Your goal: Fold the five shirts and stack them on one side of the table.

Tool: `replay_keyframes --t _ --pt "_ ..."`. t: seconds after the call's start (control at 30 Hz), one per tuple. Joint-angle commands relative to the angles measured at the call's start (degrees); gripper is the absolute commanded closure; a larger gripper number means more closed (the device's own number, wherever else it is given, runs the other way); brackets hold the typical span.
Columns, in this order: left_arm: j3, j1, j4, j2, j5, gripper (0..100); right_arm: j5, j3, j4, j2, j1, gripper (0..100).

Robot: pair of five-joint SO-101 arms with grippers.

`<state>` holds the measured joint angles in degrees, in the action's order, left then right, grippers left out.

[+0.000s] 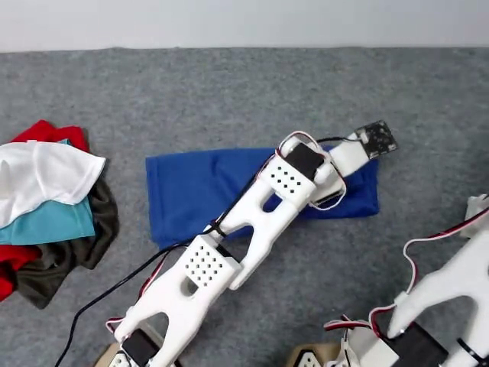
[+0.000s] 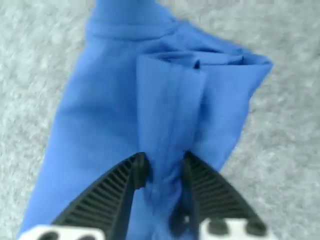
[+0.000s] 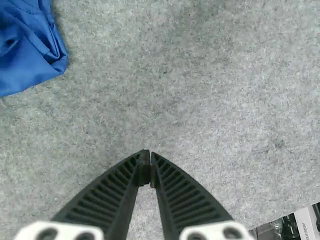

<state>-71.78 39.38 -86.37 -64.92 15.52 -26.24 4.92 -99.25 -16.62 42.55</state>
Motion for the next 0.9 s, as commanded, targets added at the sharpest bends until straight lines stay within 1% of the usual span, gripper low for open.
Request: replay_keyframes --t 0.0,0.23,0.43,0.7,0.87 --pt "-0.66 -2.02 1.32 0.26 -1.23 83 0.26 0.26 0.57 -1.98 0.57 98.7" --pt "-0.66 -6.51 0.97 -0.09 -1.32 83 0.26 0.26 0.40 -1.98 0.48 98.7" --pt "-0.92 -7.91 0.53 0.35 -1.32 83 0.26 0.26 0.13 -2.07 0.48 98.7" --pt "-11.12 -8.35 -4.75 0.26 -1.58 83 0.26 0.26 0.04 -2.42 0.57 98.7" --pt "-12.79 -9.58 -7.38 -0.26 -1.32 84 0.26 0.26 0.04 -2.42 0.57 98.7"
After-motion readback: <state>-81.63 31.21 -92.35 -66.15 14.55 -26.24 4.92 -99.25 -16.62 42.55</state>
